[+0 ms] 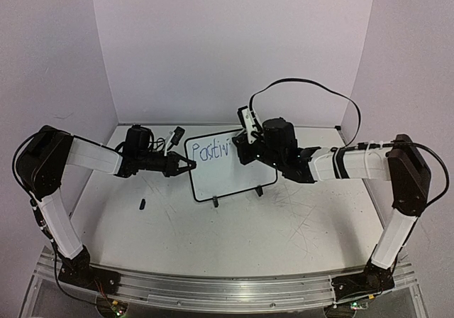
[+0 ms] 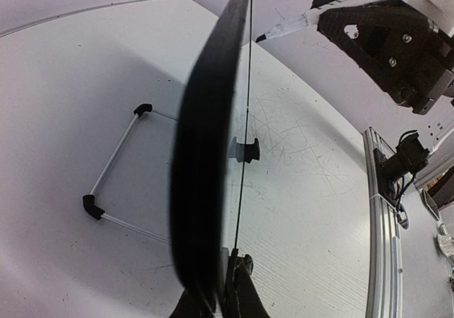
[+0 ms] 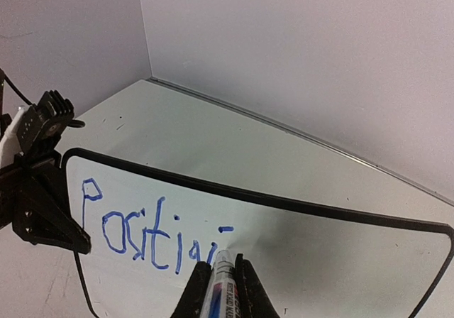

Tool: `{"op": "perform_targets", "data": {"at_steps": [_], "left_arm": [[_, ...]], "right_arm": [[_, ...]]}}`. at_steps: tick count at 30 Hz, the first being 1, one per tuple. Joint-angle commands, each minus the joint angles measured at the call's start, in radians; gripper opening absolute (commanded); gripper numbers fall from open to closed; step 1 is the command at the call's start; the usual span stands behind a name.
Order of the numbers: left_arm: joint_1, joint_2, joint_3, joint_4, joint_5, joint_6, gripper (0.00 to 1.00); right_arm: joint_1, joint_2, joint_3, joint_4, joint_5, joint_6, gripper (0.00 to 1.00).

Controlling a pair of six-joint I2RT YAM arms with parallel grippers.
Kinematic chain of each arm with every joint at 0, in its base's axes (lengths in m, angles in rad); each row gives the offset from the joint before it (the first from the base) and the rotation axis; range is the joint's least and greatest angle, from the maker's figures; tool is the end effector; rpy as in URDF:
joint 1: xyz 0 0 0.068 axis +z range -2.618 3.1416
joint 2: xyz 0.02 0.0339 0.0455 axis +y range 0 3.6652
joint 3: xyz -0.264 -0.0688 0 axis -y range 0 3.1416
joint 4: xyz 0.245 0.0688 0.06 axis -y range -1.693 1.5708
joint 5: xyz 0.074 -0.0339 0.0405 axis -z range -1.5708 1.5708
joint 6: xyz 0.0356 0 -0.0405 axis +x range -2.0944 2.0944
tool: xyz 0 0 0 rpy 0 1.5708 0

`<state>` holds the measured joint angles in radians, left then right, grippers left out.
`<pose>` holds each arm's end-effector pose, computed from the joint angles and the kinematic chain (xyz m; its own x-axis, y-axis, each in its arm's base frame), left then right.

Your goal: Write a sentence on the whiteboard

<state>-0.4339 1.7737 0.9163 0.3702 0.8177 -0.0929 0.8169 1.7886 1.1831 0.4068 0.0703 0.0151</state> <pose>0.3210 -0.1774 0.1801 -0.5039 0.1636 -0.8482 0.8293 0.3662 -0.4221 0.2893 0.3045 0.2595 -0.1454 -0.1328 -0.9804 -0.6780 0.7351 0.0009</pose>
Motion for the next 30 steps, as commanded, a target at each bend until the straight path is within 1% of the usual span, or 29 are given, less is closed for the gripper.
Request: {"op": "perform_targets", "data": {"at_steps": [1,18,30], "left_arm": [[0.018,-0.014,0.031,-0.030,-0.184,0.068,0.00],[0.018,-0.014,0.031,-0.032,-0.183,0.071,0.00],[0.017,-0.016,0.030,-0.034,-0.182,0.071,0.00]], "right_arm": [[0.003,0.027,0.048,0.033,0.033,-0.004,0.00],[0.005,0.040,0.057,0.027,0.061,-0.007,0.00],[0.020,0.024,0.005,0.003,0.060,0.012,0.00]]}}
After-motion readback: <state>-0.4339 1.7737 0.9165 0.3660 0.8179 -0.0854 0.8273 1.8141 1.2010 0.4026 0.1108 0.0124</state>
